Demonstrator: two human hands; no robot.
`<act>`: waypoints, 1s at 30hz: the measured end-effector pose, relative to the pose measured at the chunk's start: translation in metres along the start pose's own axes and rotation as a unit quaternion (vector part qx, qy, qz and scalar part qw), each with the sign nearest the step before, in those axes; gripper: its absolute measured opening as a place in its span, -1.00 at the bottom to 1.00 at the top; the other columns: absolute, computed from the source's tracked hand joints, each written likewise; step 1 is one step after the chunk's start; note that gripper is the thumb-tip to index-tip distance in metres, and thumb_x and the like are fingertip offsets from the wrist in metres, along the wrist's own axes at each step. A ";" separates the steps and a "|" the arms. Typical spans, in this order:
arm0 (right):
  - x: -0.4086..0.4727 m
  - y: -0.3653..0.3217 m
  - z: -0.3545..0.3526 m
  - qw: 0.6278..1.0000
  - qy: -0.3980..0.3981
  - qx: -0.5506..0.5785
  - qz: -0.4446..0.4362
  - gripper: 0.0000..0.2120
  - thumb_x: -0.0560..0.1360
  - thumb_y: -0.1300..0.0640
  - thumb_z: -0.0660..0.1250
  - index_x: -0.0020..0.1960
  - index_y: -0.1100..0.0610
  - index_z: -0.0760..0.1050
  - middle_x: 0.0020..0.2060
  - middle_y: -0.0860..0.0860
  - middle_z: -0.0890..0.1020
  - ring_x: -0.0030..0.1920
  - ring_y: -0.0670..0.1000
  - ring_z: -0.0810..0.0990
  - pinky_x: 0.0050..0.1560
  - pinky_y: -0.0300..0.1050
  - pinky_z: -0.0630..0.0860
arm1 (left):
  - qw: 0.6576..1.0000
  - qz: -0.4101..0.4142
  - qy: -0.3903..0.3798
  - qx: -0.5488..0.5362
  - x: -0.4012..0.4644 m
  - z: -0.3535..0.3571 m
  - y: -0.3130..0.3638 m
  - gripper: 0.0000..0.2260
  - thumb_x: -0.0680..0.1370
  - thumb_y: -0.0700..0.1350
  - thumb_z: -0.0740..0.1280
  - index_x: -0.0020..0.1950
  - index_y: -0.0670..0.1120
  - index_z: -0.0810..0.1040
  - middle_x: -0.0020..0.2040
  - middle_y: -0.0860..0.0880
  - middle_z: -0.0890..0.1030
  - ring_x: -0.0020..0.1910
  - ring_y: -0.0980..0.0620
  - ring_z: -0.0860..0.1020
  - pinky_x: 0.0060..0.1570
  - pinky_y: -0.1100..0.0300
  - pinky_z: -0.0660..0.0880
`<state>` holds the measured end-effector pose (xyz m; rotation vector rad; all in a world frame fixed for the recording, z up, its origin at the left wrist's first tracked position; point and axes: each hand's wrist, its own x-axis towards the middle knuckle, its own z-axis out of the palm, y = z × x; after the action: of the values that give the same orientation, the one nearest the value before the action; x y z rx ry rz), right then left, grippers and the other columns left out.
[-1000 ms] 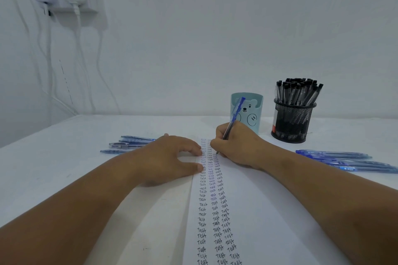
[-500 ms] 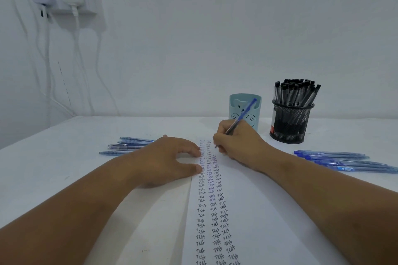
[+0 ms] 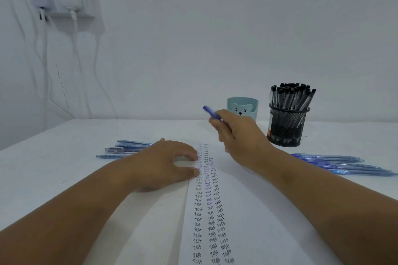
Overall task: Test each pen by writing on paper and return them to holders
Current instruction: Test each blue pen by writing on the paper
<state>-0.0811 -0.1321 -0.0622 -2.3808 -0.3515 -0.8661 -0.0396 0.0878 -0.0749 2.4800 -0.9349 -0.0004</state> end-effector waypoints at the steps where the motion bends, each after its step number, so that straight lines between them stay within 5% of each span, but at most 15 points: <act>1: 0.000 0.002 0.001 1.000 0.002 -0.008 -0.005 -0.75 0.68 0.02 0.18 -0.11 0.11 0.41 -0.37 0.06 0.53 -0.34 0.10 0.45 -0.26 0.08 0.45 | 1.000 0.001 0.000 0.000 0.000 0.000 0.000 -0.65 0.49 0.24 0.43 0.25 0.22 0.59 0.23 0.48 0.46 0.32 0.43 0.36 0.49 0.28 0.17; 11: -0.001 0.003 0.001 0.997 -0.040 -0.057 0.040 -0.65 0.71 -0.02 0.08 -0.06 0.20 0.46 -0.33 0.11 0.53 -0.25 0.22 0.50 -0.24 0.13 0.44 | 1.000 0.002 -0.004 0.001 0.001 0.001 0.002 -0.68 0.52 0.20 0.41 0.26 0.20 0.58 0.16 0.51 0.42 0.20 0.53 0.33 0.58 0.14 0.03; 15: 0.000 -0.005 -0.003 0.994 -0.080 -0.064 0.039 -0.62 0.71 -0.04 0.06 0.10 0.22 0.53 -0.25 0.14 0.60 -0.24 0.17 0.52 -0.19 0.10 0.47 | 1.000 0.009 0.002 0.001 0.000 -0.001 0.003 -0.71 0.52 0.21 0.41 0.22 0.22 0.58 0.27 0.40 0.47 0.37 0.40 0.33 0.61 0.10 -0.09; 18: 0.011 -0.016 -0.020 0.988 -0.129 -0.055 0.058 -0.67 0.70 0.02 0.15 0.12 0.22 0.60 -0.21 0.12 0.57 -0.32 0.00 0.42 -0.26 -0.13 0.40 | 0.998 0.042 0.037 0.005 -0.001 0.000 0.010 -0.74 0.54 0.15 0.42 0.21 0.18 0.59 0.23 0.36 0.53 0.32 0.40 0.39 0.60 0.13 -0.12; 21: 0.017 -0.022 -0.050 0.970 -0.203 -0.108 0.075 -0.75 0.65 0.04 0.27 0.10 0.16 0.65 -0.14 0.13 0.60 -0.28 -0.01 0.45 -0.29 -0.23 0.35 | 0.994 0.091 0.058 -0.015 -0.003 0.005 0.021 -0.81 0.54 0.08 0.43 0.15 0.17 0.62 0.16 0.35 0.58 0.24 0.40 0.45 0.60 0.12 -0.05; 25: 0.001 -0.010 -0.092 0.949 -0.245 -0.160 0.115 -0.91 0.52 0.09 0.46 0.00 -0.08 0.65 -0.32 -0.14 0.60 -0.28 -0.14 0.53 -0.14 -0.22 0.50 | 0.993 0.106 0.036 -0.045 -0.005 0.012 0.034 -0.90 0.55 0.06 0.41 0.05 0.18 0.66 0.08 0.32 0.63 0.16 0.32 0.55 0.34 0.08 0.44; 30: -0.035 0.011 -0.145 0.902 -0.306 -0.243 0.186 -0.87 0.39 0.09 0.57 -0.15 -0.13 0.70 -0.20 -0.15 0.70 -0.14 -0.15 0.63 -0.02 -0.19 0.55 | 0.993 0.101 0.005 -0.065 -0.010 0.017 0.043 -0.81 0.60 0.21 0.30 0.02 0.18 0.66 0.04 0.28 0.64 0.08 0.28 0.58 0.19 0.08 0.52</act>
<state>-0.1763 -0.2291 0.0008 -3.0125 0.1148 0.0050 -0.0768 0.0587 -0.0724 2.2555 -1.1409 0.0173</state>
